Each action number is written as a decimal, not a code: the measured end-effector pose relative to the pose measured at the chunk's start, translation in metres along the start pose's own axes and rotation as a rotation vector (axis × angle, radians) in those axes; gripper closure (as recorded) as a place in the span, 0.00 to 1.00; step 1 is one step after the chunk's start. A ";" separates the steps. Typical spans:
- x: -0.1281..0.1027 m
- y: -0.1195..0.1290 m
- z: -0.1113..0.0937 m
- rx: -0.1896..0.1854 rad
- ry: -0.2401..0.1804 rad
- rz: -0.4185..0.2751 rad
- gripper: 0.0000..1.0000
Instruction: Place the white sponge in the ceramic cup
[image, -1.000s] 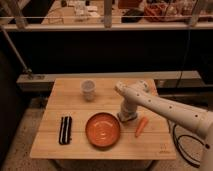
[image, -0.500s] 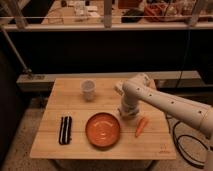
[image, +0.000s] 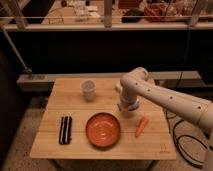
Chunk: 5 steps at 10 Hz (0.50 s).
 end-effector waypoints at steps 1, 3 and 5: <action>-0.002 -0.004 -0.004 0.009 -0.001 0.001 0.94; -0.011 -0.012 -0.013 0.020 -0.001 -0.008 0.94; -0.020 -0.024 -0.023 0.033 -0.001 -0.018 0.94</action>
